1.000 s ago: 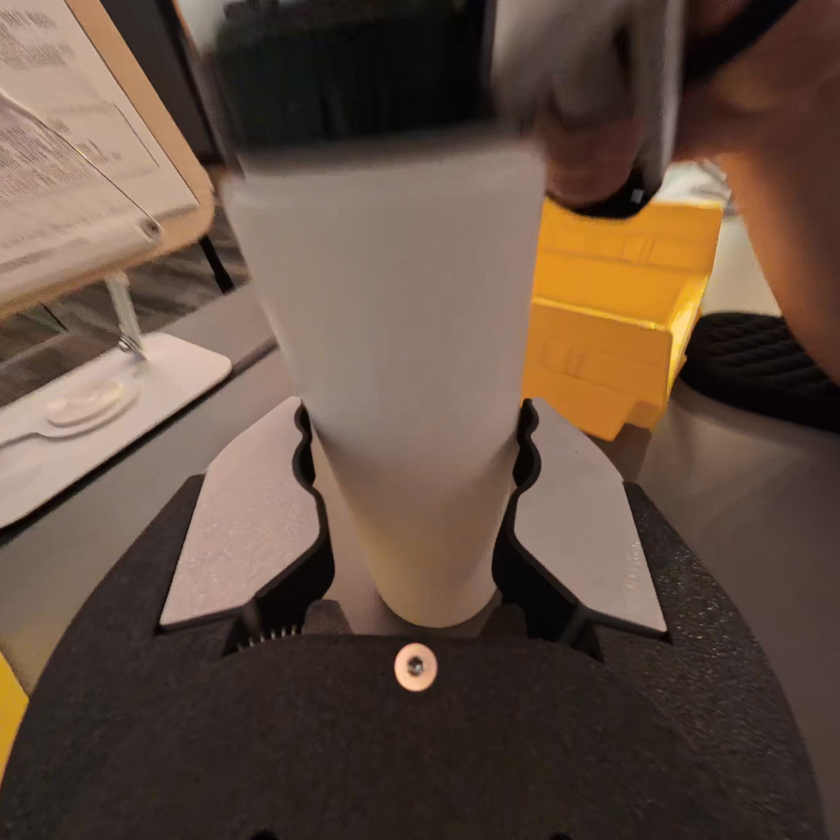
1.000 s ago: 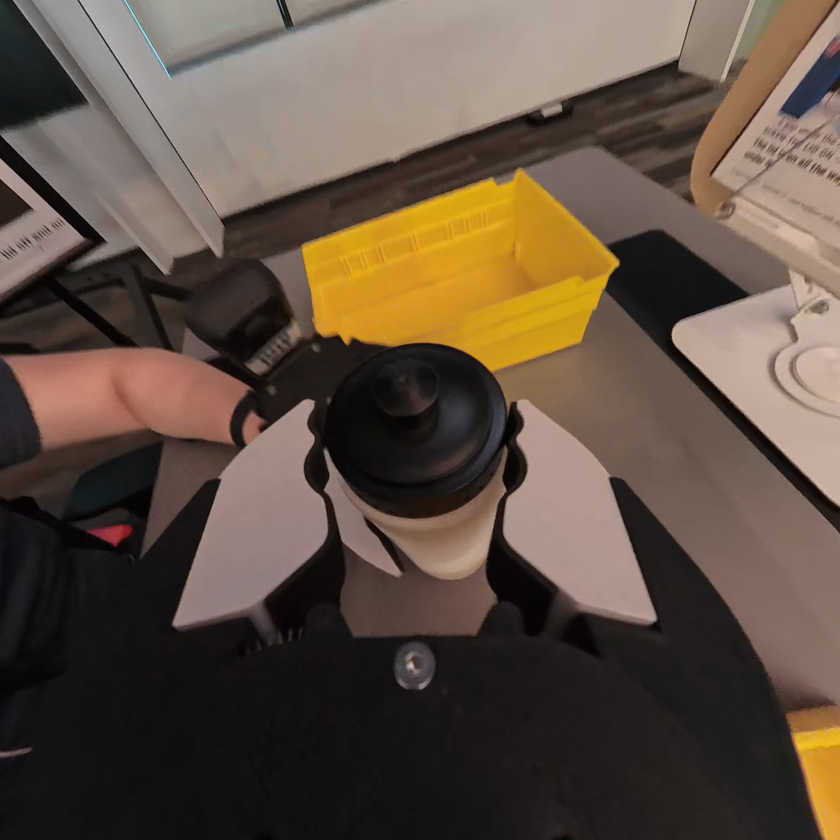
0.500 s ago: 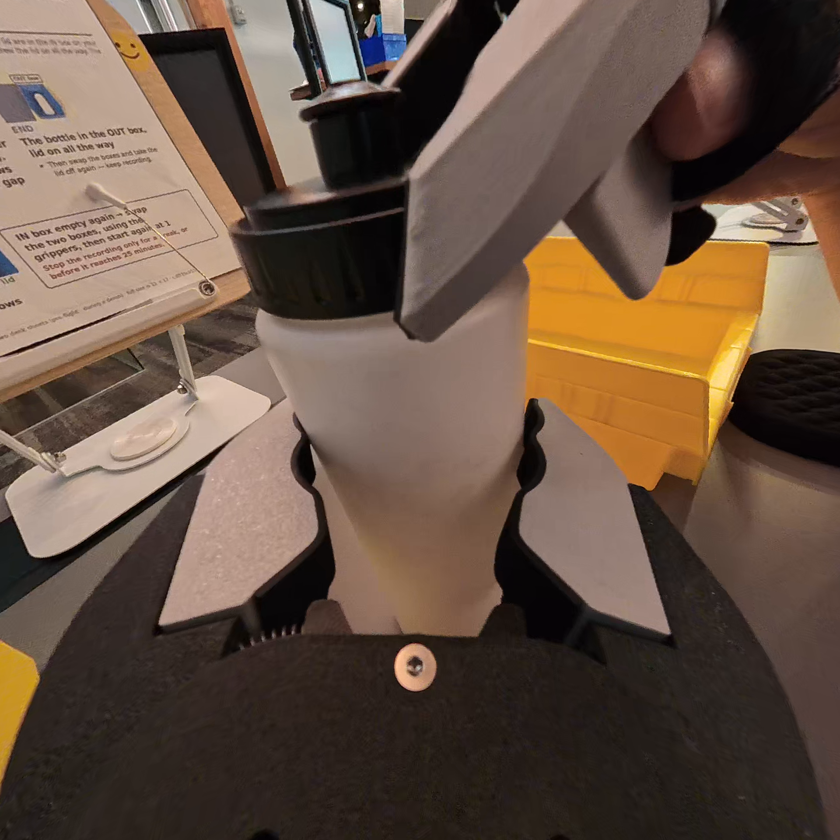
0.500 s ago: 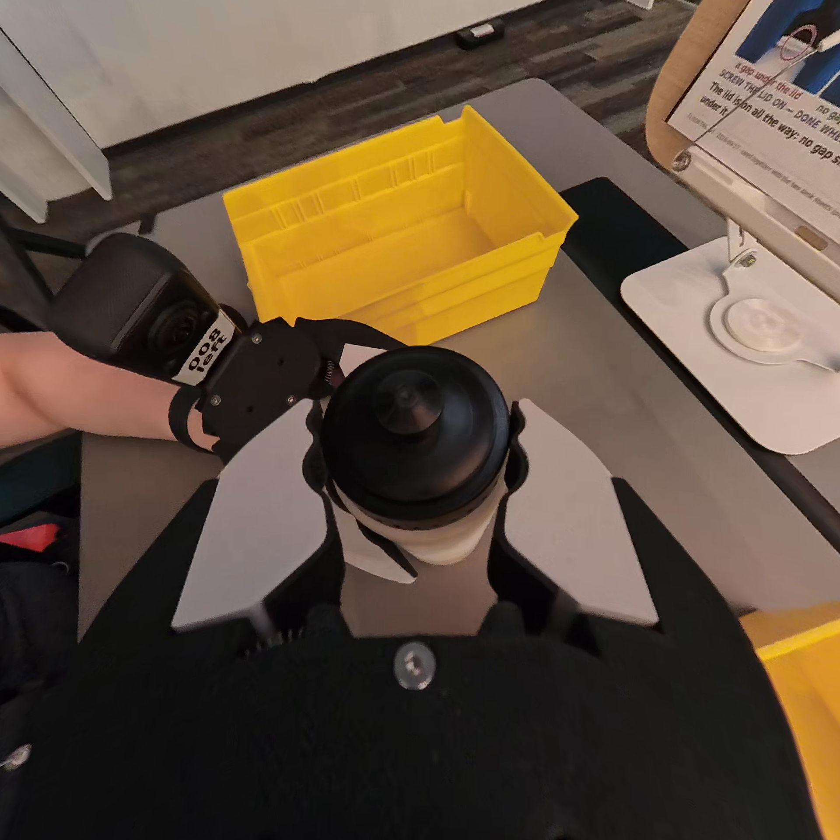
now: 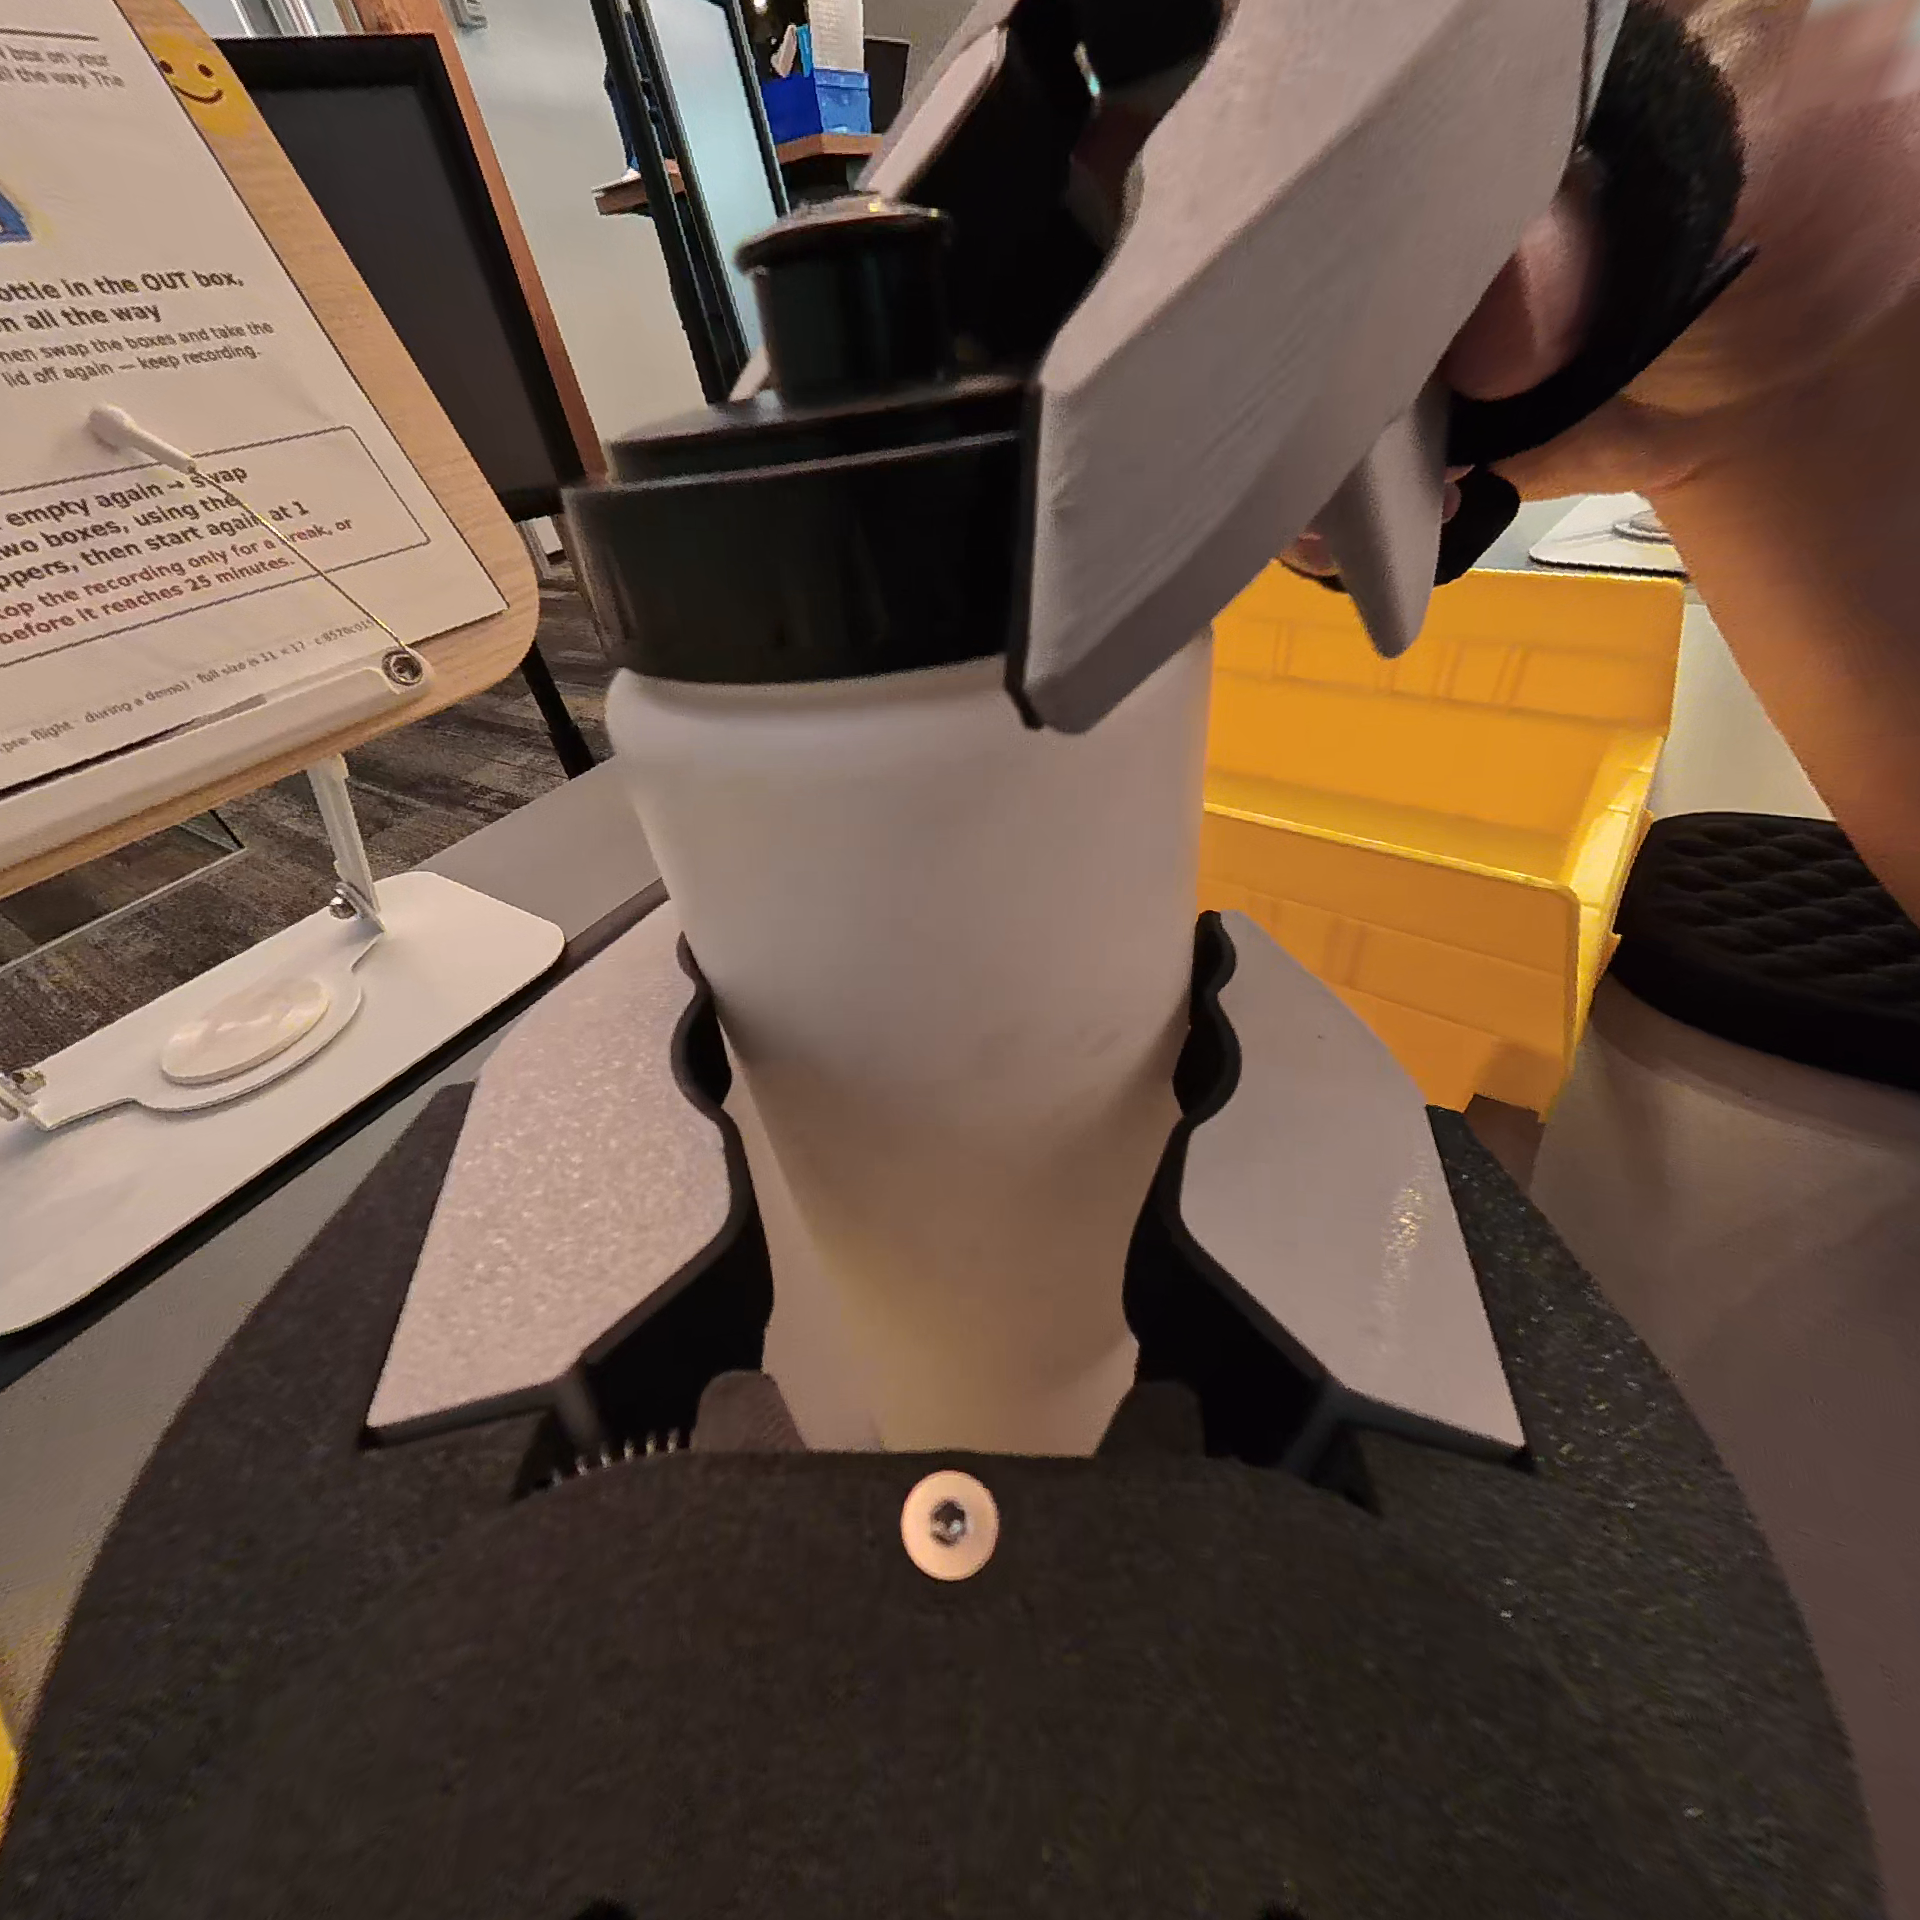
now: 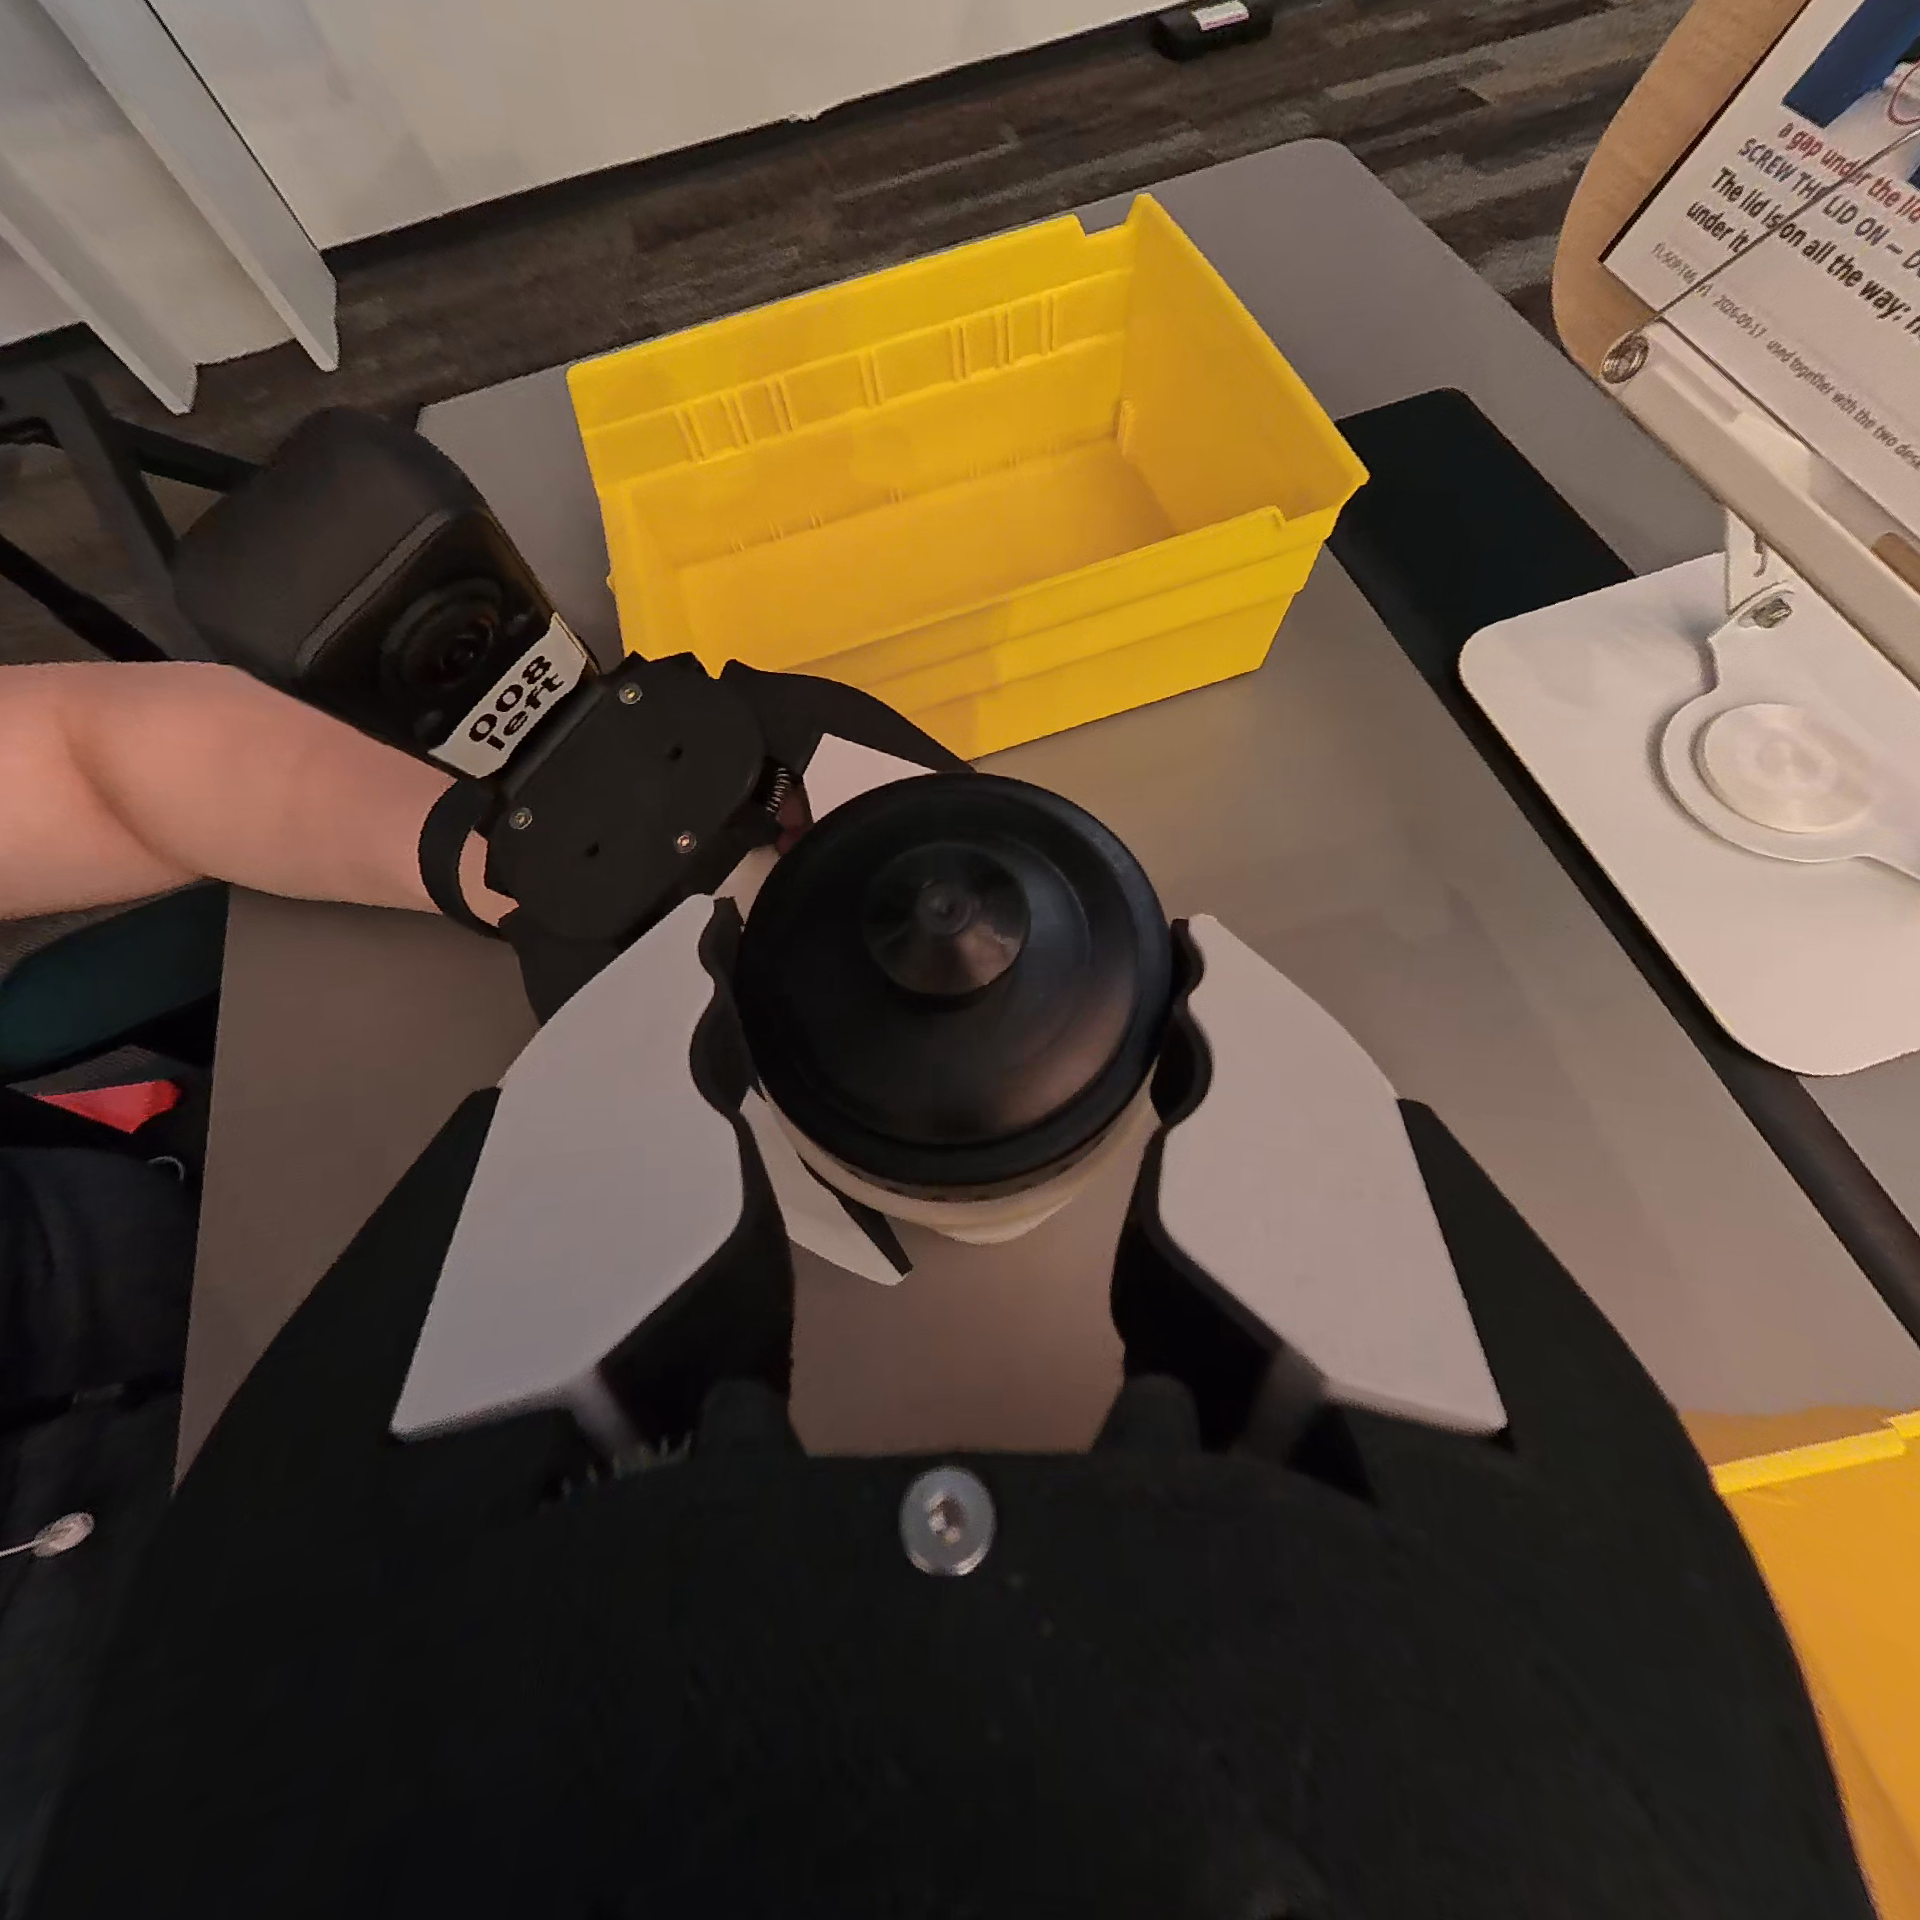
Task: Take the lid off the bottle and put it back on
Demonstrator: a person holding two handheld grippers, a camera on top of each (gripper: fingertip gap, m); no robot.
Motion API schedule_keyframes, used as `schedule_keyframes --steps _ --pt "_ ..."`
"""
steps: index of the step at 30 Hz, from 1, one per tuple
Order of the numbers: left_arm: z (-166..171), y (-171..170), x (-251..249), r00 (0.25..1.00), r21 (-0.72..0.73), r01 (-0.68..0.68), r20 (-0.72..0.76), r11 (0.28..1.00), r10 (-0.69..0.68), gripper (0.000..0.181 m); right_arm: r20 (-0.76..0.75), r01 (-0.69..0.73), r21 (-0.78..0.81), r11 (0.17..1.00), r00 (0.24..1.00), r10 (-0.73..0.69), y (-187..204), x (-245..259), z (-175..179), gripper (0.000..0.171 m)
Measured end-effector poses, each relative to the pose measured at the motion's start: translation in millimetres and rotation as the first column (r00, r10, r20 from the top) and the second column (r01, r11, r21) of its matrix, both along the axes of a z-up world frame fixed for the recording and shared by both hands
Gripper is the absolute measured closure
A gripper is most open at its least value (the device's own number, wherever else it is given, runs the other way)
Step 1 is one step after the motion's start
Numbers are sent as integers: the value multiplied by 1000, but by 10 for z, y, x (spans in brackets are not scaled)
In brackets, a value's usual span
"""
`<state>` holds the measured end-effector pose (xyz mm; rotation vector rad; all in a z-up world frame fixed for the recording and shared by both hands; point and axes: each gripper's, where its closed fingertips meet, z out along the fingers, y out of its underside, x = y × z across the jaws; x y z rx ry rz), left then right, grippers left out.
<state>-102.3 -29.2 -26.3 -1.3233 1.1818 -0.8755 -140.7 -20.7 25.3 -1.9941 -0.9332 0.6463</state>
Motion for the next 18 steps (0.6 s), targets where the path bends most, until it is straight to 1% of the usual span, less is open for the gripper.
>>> schedule_keyframes --steps 8,13,16,18 --pt "8 -25 26 1000 -10 28 1 1000 -28 96 8 -40 -7 999 999 40 -29 50 -2 93" --pt "18 -59 13 997 -42 72 15 997 -71 97 22 -68 -8 998 997 68 -52 49 -5 93" --pt "25 -56 7 998 -42 55 16 998 -54 95 -27 -49 -43 998 999 47 -36 31 1 92" --pt "14 -84 27 999 -26 48 -11 998 -49 94 -6 -29 -59 998 1000 28 -59 29 -3 92"
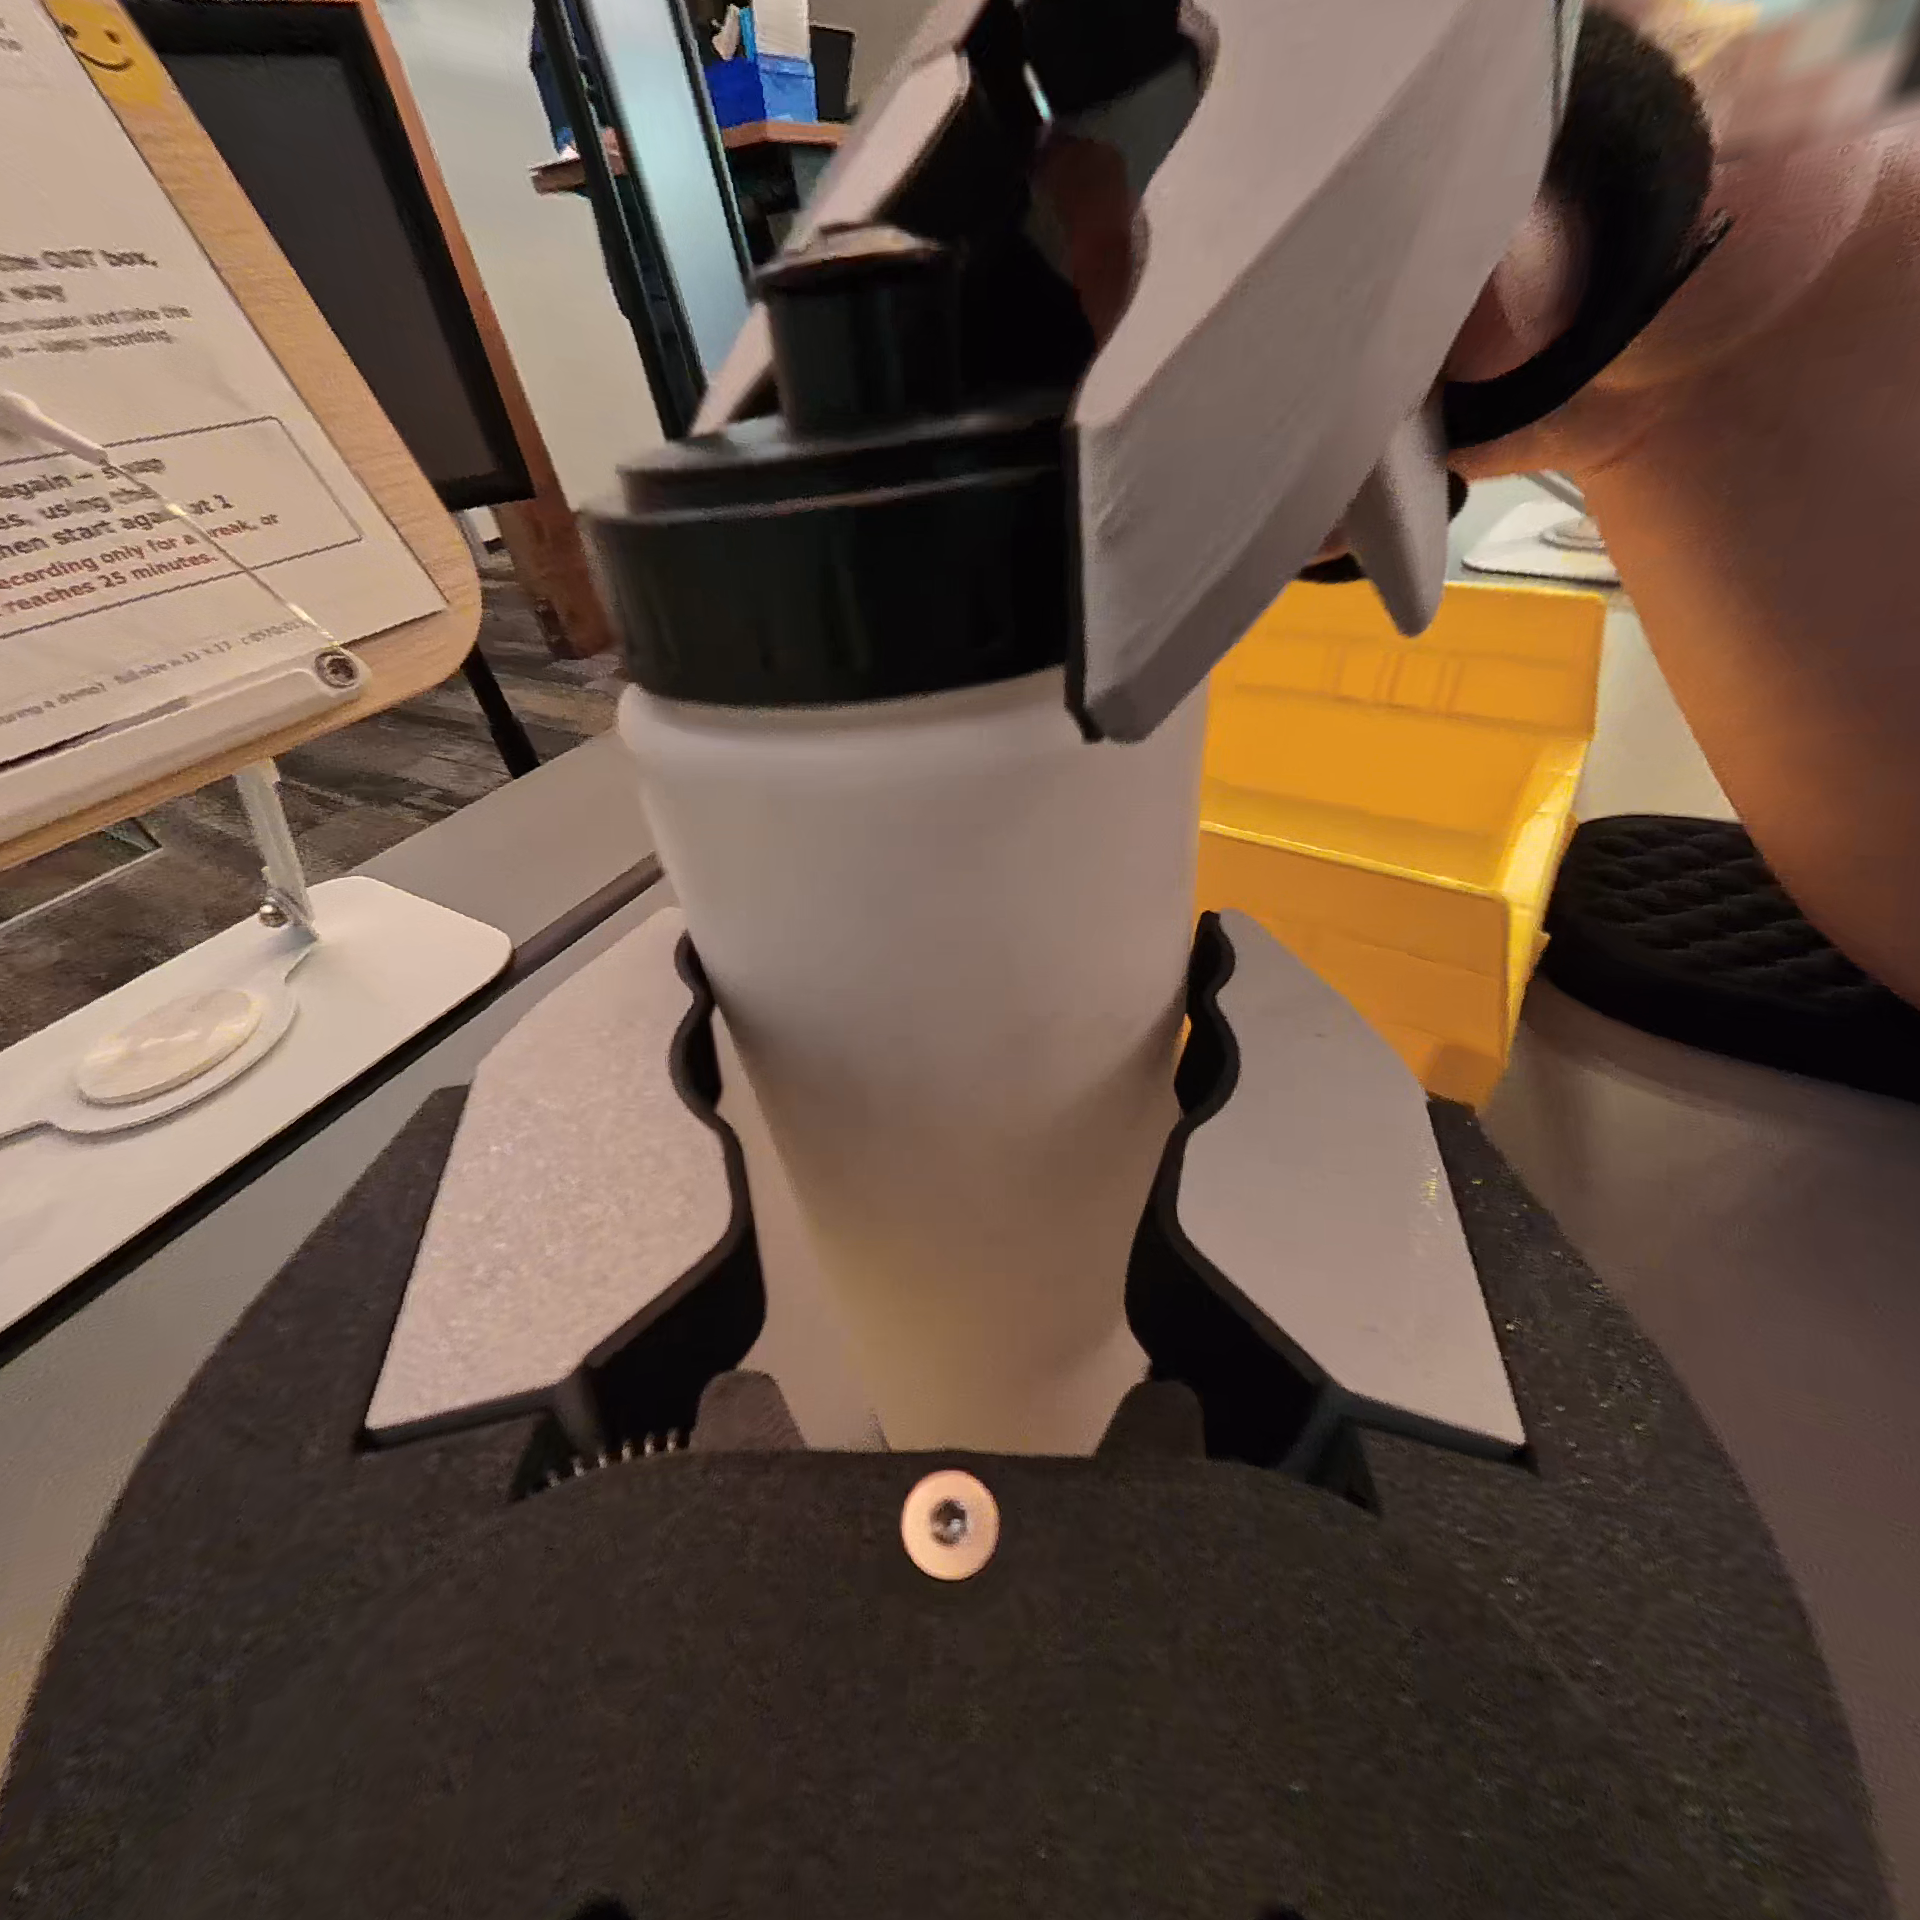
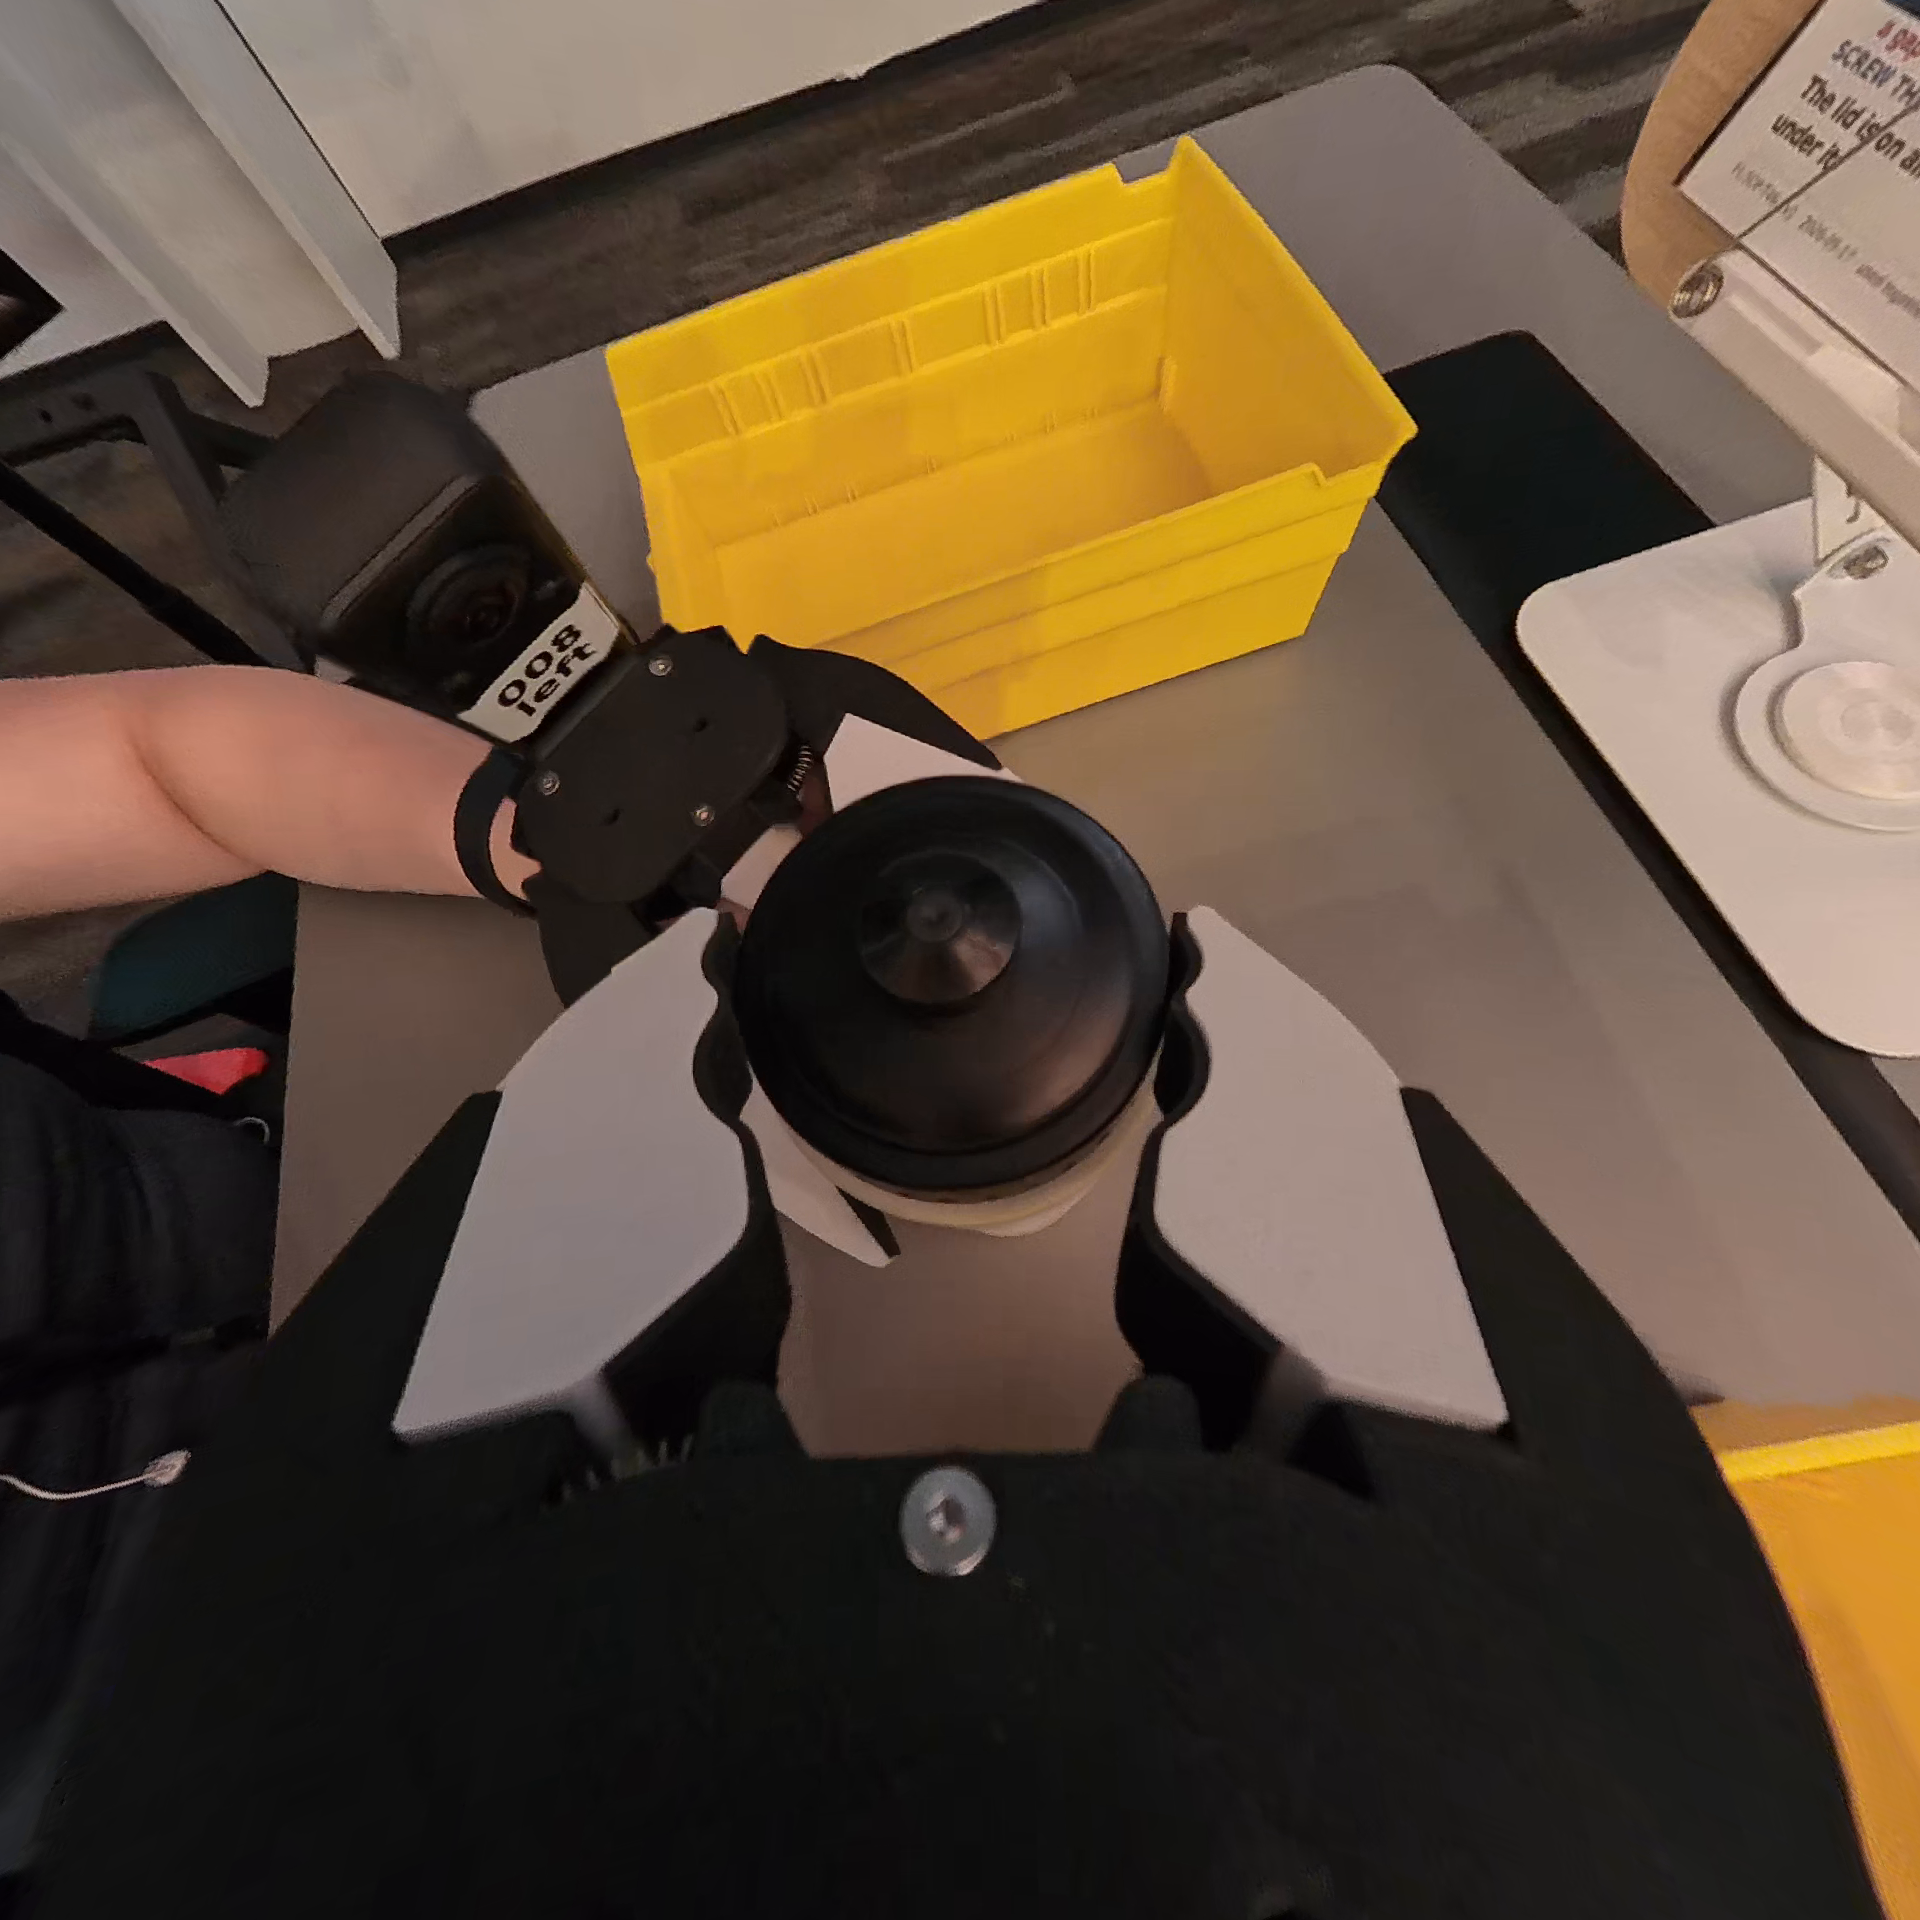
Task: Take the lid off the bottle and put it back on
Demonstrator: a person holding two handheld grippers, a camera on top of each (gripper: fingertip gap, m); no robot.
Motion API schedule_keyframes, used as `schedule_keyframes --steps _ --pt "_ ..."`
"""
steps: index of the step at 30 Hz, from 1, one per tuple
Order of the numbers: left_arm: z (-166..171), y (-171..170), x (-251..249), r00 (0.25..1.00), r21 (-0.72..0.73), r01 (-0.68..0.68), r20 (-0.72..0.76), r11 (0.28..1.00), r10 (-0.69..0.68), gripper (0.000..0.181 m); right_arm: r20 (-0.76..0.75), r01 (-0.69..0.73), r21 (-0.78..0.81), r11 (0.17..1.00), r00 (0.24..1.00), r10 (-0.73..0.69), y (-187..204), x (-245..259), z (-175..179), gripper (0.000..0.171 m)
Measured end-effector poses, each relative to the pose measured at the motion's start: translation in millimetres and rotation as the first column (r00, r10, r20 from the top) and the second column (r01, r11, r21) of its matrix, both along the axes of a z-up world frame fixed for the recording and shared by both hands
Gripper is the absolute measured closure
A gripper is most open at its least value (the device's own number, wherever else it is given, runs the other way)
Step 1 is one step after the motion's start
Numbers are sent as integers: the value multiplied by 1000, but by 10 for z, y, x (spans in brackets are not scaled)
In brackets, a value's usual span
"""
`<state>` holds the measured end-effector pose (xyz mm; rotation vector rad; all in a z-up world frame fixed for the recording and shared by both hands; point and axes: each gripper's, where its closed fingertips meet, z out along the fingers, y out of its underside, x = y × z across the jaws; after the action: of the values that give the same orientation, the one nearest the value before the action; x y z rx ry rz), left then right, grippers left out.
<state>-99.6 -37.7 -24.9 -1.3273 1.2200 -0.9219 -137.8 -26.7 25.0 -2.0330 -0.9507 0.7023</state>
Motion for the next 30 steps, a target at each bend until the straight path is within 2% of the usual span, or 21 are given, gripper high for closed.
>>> schedule_keyframes --steps 2,4,8,30 --pt "-44 -23 62 999 -16 3 -33 1000 -3 76 29 -14 3 1000 999 13 -65 -63 -14 92" --pt "-77 -58 112 999 -29 19 -48 999 -20 80 91 19 -27 999 996 -17 -83 -97 -87 85" --pt "-115 -94 142 993 -48 20 -118 999 -25 82 160 125 -48 991 980 -116 -78 -48 -107 86" --pt "-117 -122 249 985 -82 123 -116 989 -132 89 166 -23 -32 999 986 28 -113 81 -110 88"
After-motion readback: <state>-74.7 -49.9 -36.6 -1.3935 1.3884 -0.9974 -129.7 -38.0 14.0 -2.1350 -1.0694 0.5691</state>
